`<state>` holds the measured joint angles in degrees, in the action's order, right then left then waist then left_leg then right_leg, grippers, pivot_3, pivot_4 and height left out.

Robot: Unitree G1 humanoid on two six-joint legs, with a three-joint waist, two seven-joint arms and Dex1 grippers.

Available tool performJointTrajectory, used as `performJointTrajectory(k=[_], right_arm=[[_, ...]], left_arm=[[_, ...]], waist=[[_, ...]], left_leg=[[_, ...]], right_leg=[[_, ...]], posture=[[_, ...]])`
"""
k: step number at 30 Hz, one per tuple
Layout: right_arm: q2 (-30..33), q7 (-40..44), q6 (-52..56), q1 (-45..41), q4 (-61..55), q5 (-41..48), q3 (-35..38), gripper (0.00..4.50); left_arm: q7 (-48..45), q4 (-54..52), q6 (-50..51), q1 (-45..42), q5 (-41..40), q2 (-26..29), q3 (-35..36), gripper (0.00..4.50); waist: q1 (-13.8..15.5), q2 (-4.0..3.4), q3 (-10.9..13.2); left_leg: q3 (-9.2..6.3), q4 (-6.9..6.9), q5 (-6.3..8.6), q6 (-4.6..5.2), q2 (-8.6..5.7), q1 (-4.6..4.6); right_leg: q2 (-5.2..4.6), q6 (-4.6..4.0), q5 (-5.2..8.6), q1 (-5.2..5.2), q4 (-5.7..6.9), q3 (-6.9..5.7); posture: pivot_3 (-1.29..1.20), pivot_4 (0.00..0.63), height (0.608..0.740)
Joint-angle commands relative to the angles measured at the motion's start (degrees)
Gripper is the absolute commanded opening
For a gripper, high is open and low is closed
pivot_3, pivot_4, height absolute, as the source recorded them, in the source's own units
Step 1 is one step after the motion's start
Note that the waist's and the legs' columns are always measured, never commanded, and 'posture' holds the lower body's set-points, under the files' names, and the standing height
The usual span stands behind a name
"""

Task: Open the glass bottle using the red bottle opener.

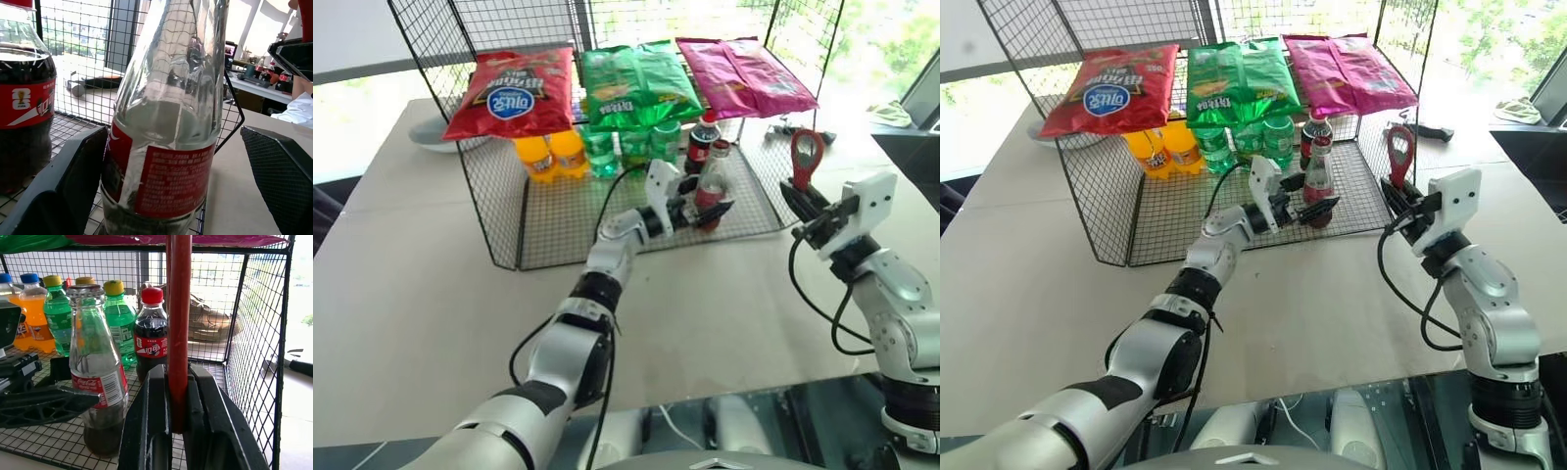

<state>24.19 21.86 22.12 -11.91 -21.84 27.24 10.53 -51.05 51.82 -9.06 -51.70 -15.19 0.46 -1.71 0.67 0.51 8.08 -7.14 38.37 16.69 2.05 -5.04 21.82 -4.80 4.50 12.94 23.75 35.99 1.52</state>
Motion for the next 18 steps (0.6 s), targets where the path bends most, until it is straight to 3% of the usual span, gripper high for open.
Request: performJointTrajectory(k=[1,13,18], right_arm=[[-0.4,-0.9,-0.5,-0.2,-3.4,-0.1,0.6,0.00],[-0.5,-1.6,-0.3,0.1,-4.2,-0.4,0.7,0.00],[-0.5,-1.4,-0.4,-0.3,-3.8,-0.6,0.5,0.00]], left_arm=[[0.7,4.8,-3.9,-3.2,1.2,-1.3,1.3,4.48],[2.8,11.8,-11.3,-5.9,4.2,-2.0,3.3,4.48],[2.7,11.8,-12.0,-5.8,4.7,-2.5,3.8,3.07]], waist=[[0.0,0.00,0.0],[-0.1,0.00,0.0],[-0.1,0.00,0.0]], left_leg=[[0.00,0.01,0.00,0.00,0.00,0.00],[0.00,0.03,0.00,0.00,-0.01,-0.01],[0.00,0.05,0.00,0.00,-0.01,-0.01]], right_leg=[[0.00,0.00,0.00,0.00,0.01,0.00],[0.00,0.01,0.00,0.00,0.05,0.00],[0.00,0.01,0.00,0.00,0.09,0.00]], posture=[[0.00,0.150,0.740],[0.00,0.150,0.740],[0.00,0.150,0.740]])
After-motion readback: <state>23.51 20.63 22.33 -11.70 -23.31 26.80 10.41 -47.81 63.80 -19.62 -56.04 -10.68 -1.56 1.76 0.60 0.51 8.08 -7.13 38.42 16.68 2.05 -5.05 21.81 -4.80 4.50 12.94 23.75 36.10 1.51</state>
